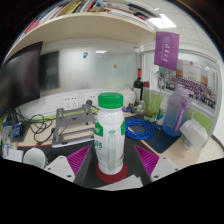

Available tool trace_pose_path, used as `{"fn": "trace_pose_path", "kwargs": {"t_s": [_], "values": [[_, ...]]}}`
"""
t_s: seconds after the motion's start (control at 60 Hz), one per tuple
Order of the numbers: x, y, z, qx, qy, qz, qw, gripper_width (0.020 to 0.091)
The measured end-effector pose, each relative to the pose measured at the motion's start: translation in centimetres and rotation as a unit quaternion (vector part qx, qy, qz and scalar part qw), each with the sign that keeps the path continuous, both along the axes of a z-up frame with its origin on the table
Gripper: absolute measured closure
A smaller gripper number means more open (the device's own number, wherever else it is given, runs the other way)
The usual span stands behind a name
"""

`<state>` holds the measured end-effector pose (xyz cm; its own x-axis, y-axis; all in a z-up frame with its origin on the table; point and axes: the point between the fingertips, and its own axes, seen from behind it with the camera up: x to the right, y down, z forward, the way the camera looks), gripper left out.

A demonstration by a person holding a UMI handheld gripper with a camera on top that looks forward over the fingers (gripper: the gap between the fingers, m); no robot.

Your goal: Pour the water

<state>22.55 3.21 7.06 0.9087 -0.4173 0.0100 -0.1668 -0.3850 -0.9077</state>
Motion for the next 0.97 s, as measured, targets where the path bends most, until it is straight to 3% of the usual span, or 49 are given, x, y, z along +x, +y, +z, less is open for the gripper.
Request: {"fn": "trace_pose_path", "kwargs": {"t_s": [0.217, 0.567, 0.7, 0.967], "values": [[-2.6, -6.9, -2.0, -0.104, 0.016, 0.051, 0.993, 0.0290], [-7.2, -11.0, 6.5, -0.097, 0.047, 0.123, 0.986, 0.0296], [-8.8, -11.9, 8.1, -0.104, 0.040, 0.155, 0.982, 0.0303], [-8.8, -12.1, 9.7, -0.103, 0.028, 0.168, 0.980, 0.0333]]}}
